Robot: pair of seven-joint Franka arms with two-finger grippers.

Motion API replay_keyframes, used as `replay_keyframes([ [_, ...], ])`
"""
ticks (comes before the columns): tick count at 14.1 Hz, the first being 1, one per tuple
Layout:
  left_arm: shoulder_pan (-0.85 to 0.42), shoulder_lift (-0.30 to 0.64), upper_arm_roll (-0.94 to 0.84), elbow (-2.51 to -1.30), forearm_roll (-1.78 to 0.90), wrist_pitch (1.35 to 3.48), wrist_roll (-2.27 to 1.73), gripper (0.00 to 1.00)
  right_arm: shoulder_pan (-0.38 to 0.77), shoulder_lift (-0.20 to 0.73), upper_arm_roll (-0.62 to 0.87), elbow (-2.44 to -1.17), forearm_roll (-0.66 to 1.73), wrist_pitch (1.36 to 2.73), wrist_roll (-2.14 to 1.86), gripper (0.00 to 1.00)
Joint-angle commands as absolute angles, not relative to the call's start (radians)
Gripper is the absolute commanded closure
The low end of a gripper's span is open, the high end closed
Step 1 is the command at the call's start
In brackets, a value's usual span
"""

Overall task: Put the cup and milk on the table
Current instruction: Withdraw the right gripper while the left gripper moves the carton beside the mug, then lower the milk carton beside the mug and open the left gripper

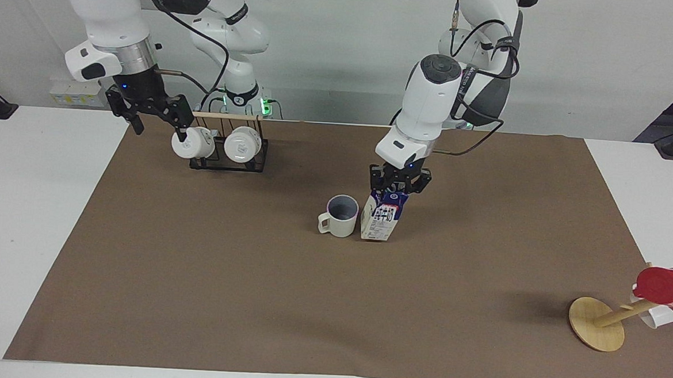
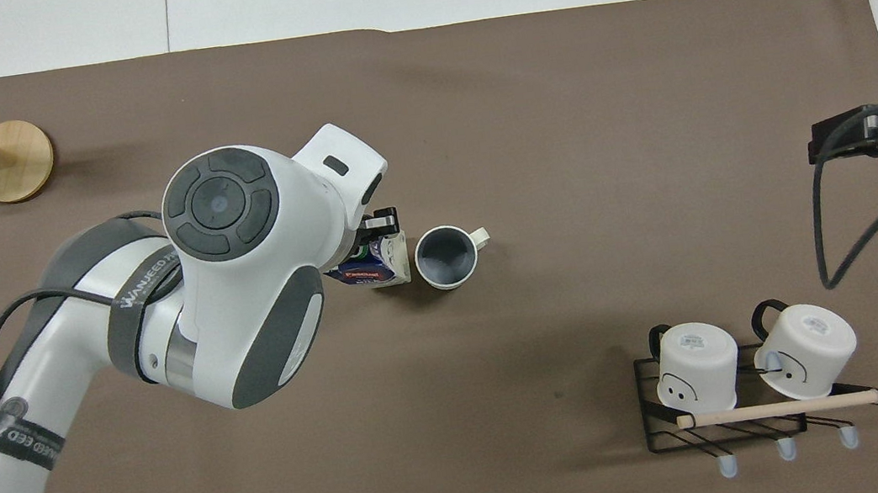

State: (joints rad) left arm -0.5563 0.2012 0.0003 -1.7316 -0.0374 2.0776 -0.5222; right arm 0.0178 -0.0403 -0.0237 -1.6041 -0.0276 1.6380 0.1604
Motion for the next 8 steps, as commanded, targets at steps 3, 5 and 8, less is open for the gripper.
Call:
replay_keyframes([
  [3, -0.589, 0.218, 0.018, -1.73, -0.041, 2.088, -0.535, 0.78, 0.011, -0.087, -0.078, -1.559, -0.034, 1.545, 0.143, 0.0],
  [5, -0.589, 0.218, 0.018, -1.736, -0.041, 2.086, -0.532, 0.72, 0.011, -0.115, -0.098, -1.577, -0.035, 1.543, 0.144, 0.0],
  [8, -0.584, 0.218, 0.018, -1.744, -0.041, 2.082, -0.525, 0.25, 0.014, -0.149, -0.1, -1.643, -0.031, 1.545, 0.143, 0.0],
])
